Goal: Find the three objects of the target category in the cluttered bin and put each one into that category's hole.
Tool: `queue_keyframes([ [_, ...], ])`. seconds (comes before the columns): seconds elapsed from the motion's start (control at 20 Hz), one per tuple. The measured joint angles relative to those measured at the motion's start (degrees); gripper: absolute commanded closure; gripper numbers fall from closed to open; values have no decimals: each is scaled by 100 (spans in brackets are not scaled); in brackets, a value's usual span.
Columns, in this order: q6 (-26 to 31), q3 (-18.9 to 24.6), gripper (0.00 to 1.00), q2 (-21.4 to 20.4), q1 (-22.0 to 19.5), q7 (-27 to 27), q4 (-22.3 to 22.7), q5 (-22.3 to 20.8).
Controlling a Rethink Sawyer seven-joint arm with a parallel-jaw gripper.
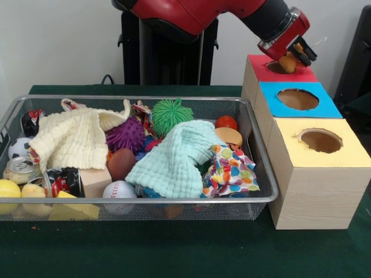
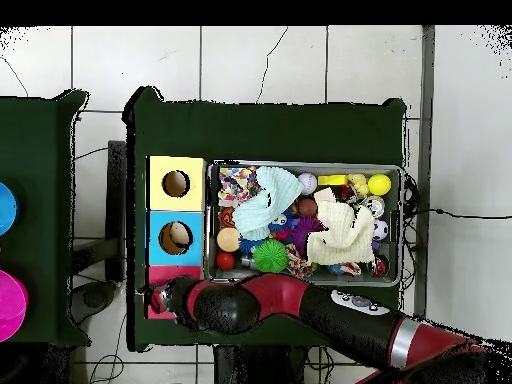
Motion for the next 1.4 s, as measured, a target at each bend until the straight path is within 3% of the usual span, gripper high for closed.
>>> queue_keyframes([
  [1.4,1,5,100,322,-256,0,-300,-180],
])
